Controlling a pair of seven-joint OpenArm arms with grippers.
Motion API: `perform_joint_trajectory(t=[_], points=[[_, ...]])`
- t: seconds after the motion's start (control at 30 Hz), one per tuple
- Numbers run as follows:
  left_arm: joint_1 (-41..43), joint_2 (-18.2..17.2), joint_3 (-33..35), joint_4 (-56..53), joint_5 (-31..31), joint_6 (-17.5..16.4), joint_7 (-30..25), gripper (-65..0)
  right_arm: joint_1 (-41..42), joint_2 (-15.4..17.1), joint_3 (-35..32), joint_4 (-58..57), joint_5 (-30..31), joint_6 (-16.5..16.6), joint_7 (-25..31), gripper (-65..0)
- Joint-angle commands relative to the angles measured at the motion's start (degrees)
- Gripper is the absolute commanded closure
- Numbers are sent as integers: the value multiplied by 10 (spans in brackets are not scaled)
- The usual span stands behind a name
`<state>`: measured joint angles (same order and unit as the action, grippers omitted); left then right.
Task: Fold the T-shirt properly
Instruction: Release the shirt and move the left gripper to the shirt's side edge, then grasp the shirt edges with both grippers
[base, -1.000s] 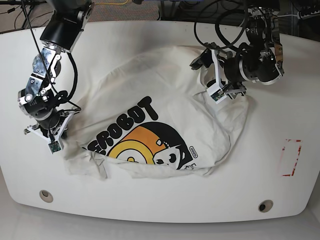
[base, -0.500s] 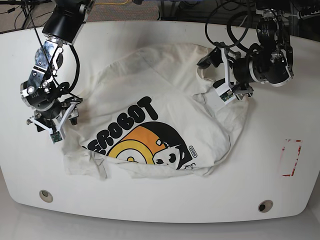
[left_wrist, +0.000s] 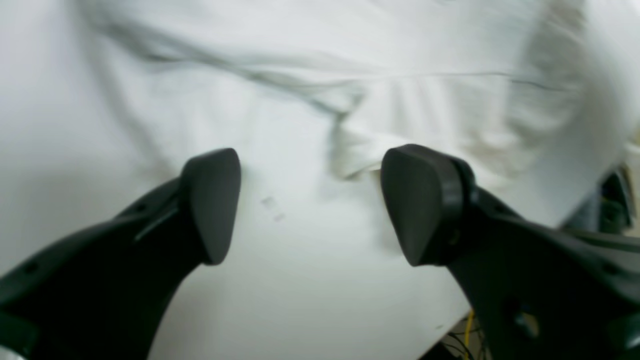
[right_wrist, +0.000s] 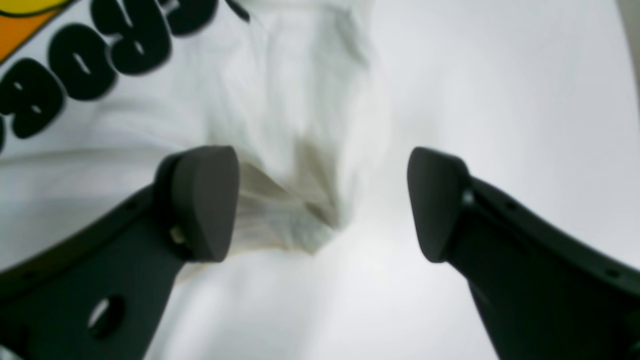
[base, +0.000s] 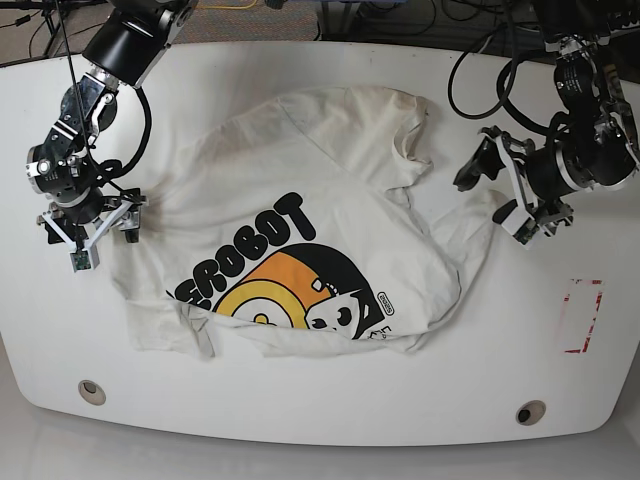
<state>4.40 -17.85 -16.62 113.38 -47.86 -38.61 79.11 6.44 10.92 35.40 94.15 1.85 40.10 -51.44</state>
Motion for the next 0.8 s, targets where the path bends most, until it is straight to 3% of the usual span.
perform_joint_trajectory(t=[0.0,0.33,0.63,0.77], points=[[-30,-5,-15,-4,-5,0,-14,-458,22,7,20,-27,3,-1,24,-509],[-54,-2,-81,-10,63,0,-19,-458,75,-5,95,-154,3,-1,66,-509],[-62,0,-102,-11,148,2,-101,-463,82,-9,115,-203,3,-1,67,-503],[-70,15,-101,-27,190,3,-130,-464,81,-27,116,-204,3,-1,67,-501]])
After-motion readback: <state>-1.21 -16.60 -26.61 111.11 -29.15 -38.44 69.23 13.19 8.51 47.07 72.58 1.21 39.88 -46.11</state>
